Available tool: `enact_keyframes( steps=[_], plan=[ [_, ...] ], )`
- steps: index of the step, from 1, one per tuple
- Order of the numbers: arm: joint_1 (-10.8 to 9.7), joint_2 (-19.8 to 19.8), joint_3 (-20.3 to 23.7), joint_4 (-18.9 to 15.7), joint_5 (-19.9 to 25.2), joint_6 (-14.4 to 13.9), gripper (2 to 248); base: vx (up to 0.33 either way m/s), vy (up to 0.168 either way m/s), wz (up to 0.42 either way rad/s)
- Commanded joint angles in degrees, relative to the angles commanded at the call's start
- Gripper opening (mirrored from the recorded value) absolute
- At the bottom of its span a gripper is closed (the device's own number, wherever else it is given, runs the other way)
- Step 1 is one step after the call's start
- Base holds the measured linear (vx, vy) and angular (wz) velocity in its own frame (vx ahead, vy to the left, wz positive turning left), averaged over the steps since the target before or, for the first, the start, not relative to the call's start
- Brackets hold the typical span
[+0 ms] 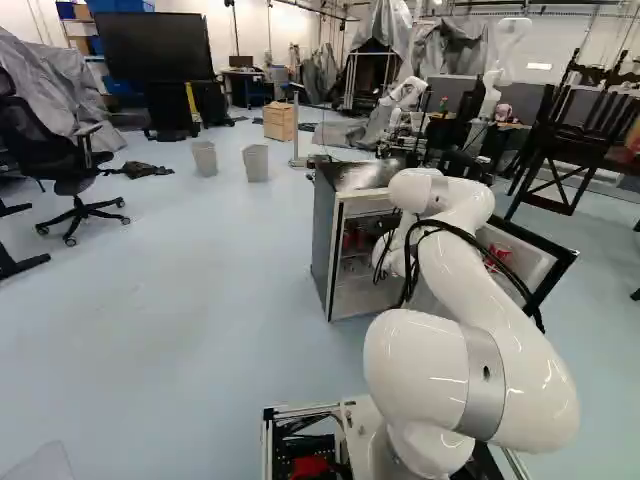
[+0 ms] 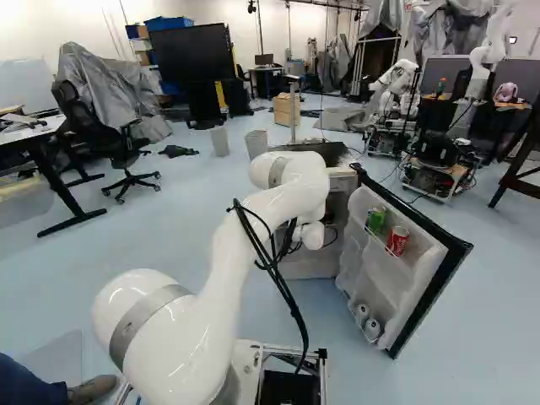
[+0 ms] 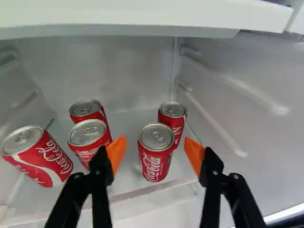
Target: Grab a drink from the fridge
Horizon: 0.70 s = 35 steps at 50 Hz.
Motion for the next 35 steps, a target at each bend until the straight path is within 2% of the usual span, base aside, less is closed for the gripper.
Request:
enact_keyframes(
  steps=[4, 5, 9, 10, 14, 15, 35],
  plan=[
    [0.0, 0.0, 0.0, 0.0, 0.0, 0.0, 172, 0.000, 0.000, 0.000],
    [0.0, 0.0, 0.0, 0.0, 0.0, 0.0, 134, 0.000, 0.000, 0.000],
    [0.0, 0.0, 0.0, 0.0, 0.0, 0.0, 134, 0.000, 0.000, 0.000],
    [0.0, 0.0, 0.0, 0.0, 0.0, 0.0, 99, 0.000, 0.000, 0.000],
    [0.0, 0.0, 0.0, 0.0, 0.0, 0.0, 99, 0.000, 0.000, 0.000],
    [0.0, 0.0, 0.0, 0.0, 0.0, 0.0, 92, 0.000, 0.000, 0.000],
    [-0.1, 0.4, 0.7, 0.0, 0.0, 0.0, 92, 0.000, 0.000, 0.000]
  ],
)
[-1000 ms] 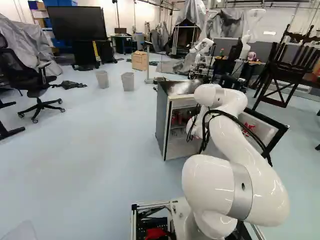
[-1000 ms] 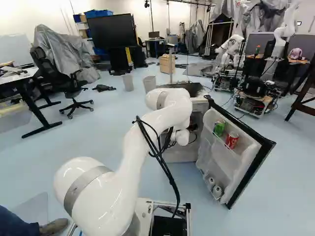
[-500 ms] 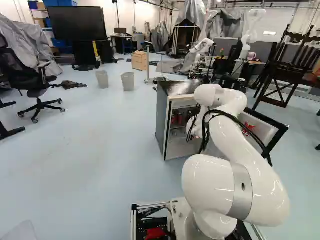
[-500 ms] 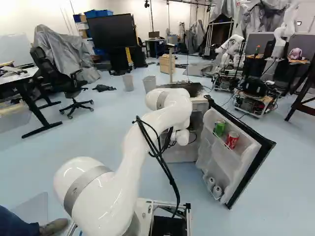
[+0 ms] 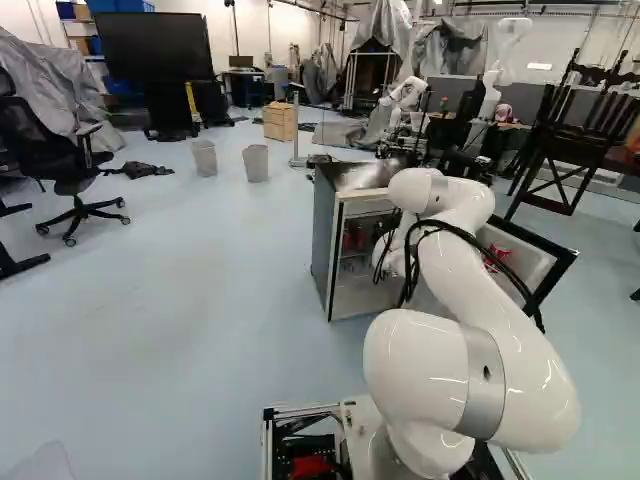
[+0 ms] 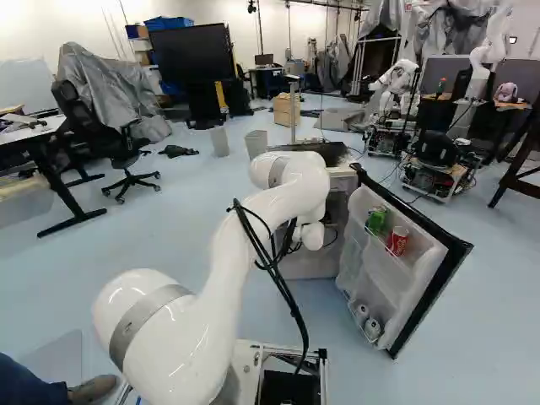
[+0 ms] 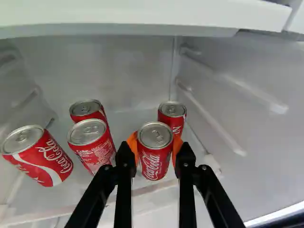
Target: Grab a drink from the fridge
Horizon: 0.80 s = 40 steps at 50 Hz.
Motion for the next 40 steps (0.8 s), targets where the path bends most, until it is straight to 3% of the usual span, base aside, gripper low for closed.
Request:
enact_keyframes(
  steps=[19, 40],
  plan=[
    [-0.6, 3.1, 5.5, 0.0, 0.0, 0.0, 92, 0.000, 0.000, 0.000],
    [-1.4, 10.8, 15.9, 0.0, 0.0, 0.0, 92, 0.000, 0.000, 0.000]
  ],
)
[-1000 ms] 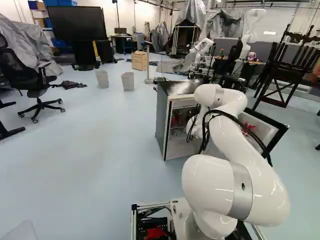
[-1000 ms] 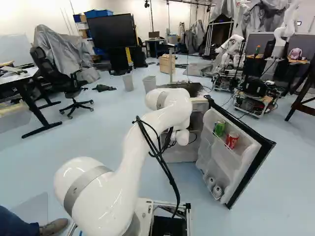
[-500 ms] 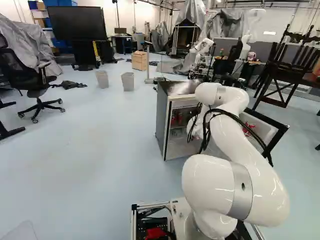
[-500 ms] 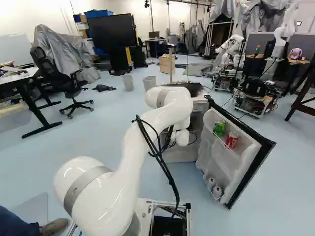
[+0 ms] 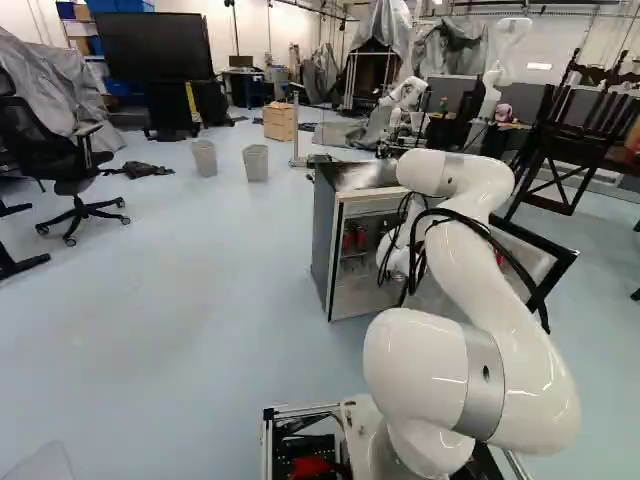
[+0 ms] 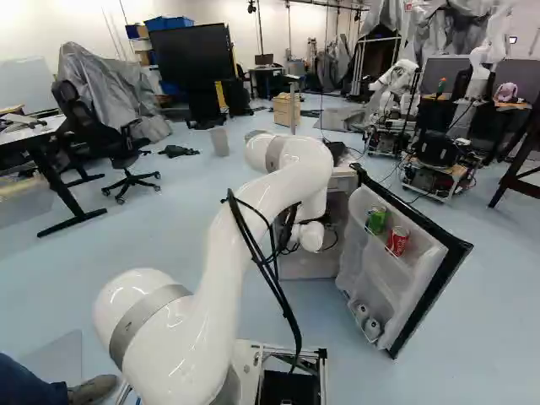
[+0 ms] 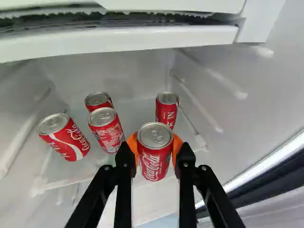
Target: Grab a drink from the fridge
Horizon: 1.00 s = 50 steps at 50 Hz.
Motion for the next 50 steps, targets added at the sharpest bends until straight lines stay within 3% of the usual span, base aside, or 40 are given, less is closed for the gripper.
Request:
enact_keyframes(
  steps=[50],
  plan=[
    [-0.3, 18.7, 23.1, 0.0, 0.0, 0.0, 92, 0.000, 0.000, 0.000]
  ],
)
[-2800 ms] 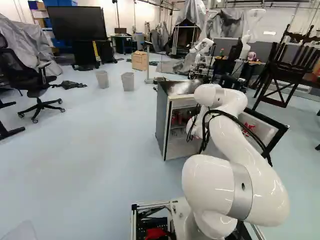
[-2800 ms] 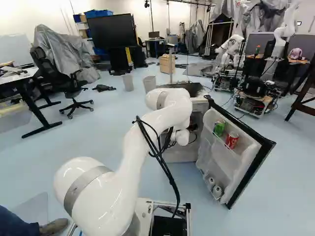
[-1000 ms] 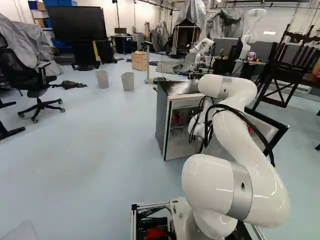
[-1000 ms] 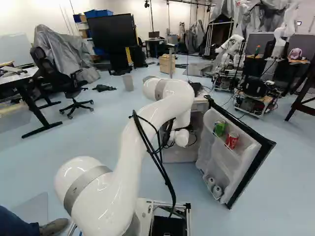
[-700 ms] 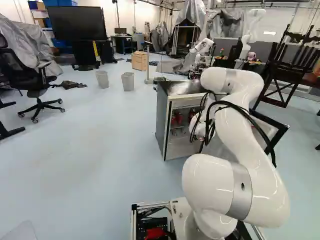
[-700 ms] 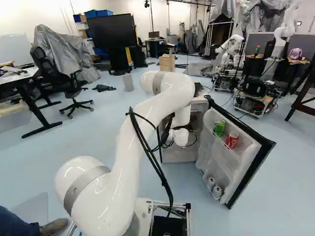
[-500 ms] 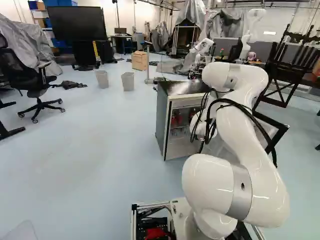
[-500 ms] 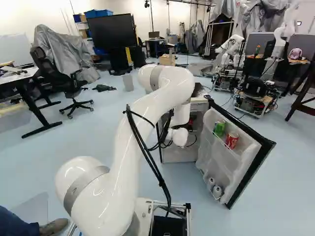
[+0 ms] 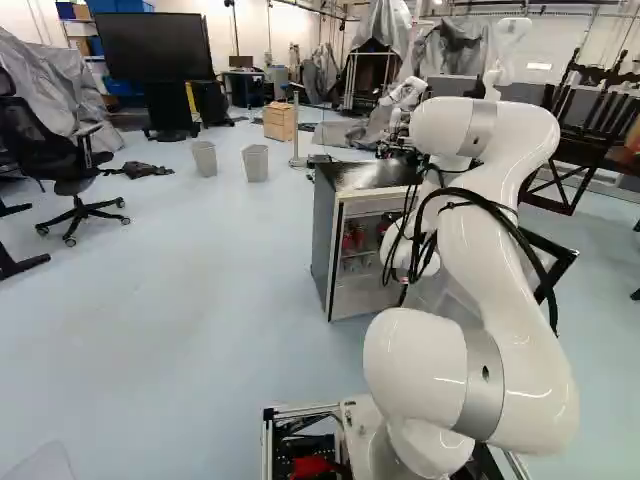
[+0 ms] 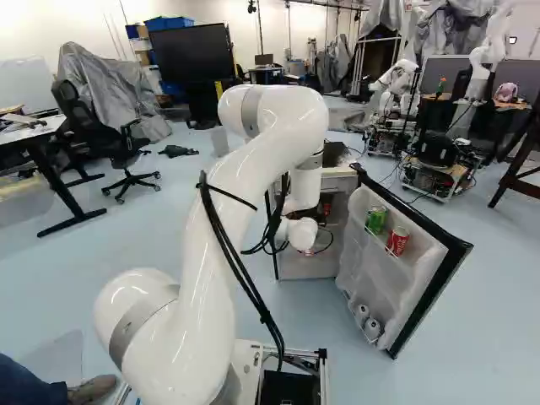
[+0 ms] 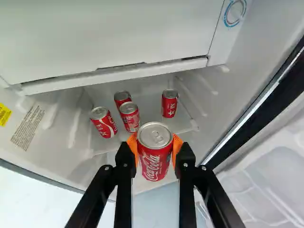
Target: Grab a drink from the fridge
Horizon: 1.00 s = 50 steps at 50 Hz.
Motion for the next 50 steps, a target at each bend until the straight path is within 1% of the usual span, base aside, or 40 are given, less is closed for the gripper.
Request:
enact_keyframes(
  steps=[28, 41, 50],
  plan=[
    [0.6, 9.8, 10.5, 0.0, 0.0, 0.0, 92, 0.000, 0.000, 0.000],
    [0.7, 14.0, 14.5, 0.0, 0.0, 0.0, 92, 0.000, 0.000, 0.000],
    [0.7, 16.2, 16.0, 0.0, 0.0, 0.0, 92, 0.000, 0.000, 0.000]
  ],
)
